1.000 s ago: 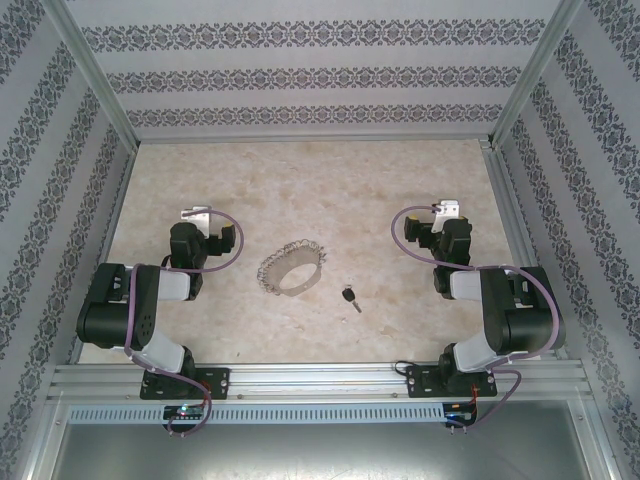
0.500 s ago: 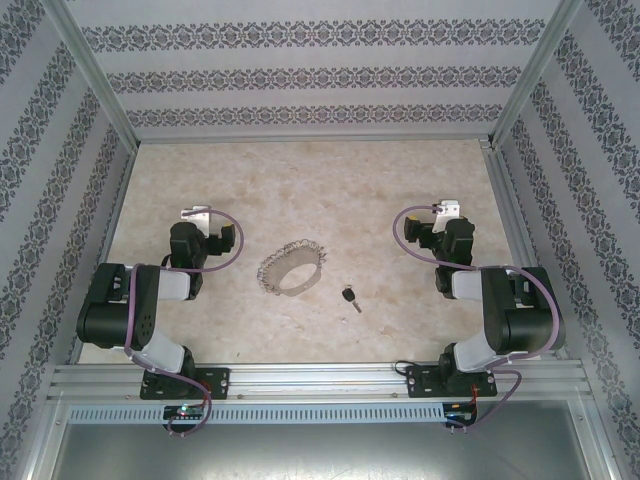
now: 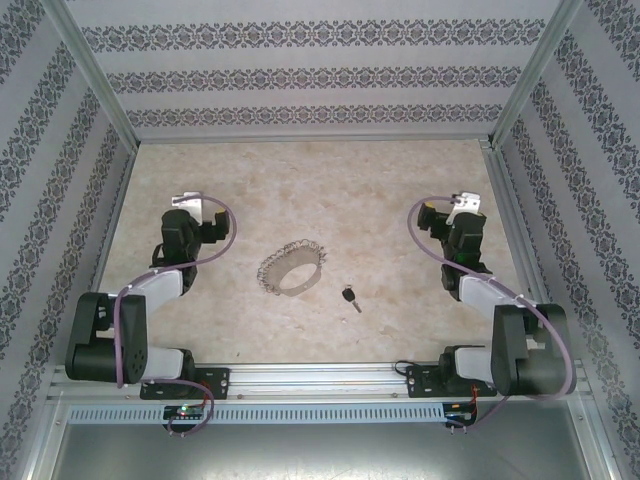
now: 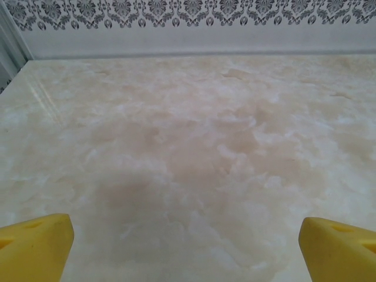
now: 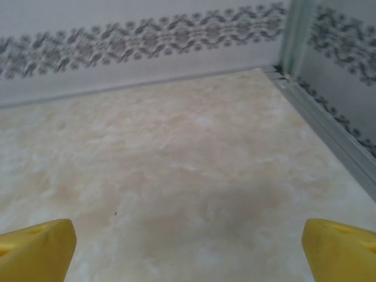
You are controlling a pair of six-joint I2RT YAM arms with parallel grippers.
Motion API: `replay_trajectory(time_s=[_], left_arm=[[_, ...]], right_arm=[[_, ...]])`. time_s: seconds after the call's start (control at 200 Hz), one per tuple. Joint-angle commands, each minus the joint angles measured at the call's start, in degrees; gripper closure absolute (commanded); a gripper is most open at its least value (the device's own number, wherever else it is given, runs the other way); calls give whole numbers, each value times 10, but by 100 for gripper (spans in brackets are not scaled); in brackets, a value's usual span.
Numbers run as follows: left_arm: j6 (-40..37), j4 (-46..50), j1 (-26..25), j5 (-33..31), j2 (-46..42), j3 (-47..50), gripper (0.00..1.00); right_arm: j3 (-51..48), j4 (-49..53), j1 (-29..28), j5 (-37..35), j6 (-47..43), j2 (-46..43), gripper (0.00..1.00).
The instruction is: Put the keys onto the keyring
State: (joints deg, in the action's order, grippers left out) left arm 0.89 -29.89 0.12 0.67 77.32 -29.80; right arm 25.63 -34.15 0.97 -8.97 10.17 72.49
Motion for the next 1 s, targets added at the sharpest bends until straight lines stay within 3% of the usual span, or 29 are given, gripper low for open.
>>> replay_trajectory(time_s=[0.0, 0.145, 0.37, 0.51, 0.754, 0.994], left_arm=[[26, 116, 7, -15, -22, -52, 1], [73, 208, 6, -20, -36, -106, 1], [167, 327, 5, -24, -56, -162, 1], [218, 402, 4, 17, -64, -191, 0], [293, 412, -26, 66, -98, -176, 0], [326, 420, -88, 98, -92, -166, 0]], right_arm=[[25, 78, 15, -60, 120, -42, 2], [18, 89, 38, 29, 133, -77, 2], [12, 131, 38, 39, 166, -108, 2], [2, 135, 38, 79, 178, -123, 2], [17, 149, 29, 205, 190, -106, 2], [39, 180, 10, 341, 244, -61, 16]])
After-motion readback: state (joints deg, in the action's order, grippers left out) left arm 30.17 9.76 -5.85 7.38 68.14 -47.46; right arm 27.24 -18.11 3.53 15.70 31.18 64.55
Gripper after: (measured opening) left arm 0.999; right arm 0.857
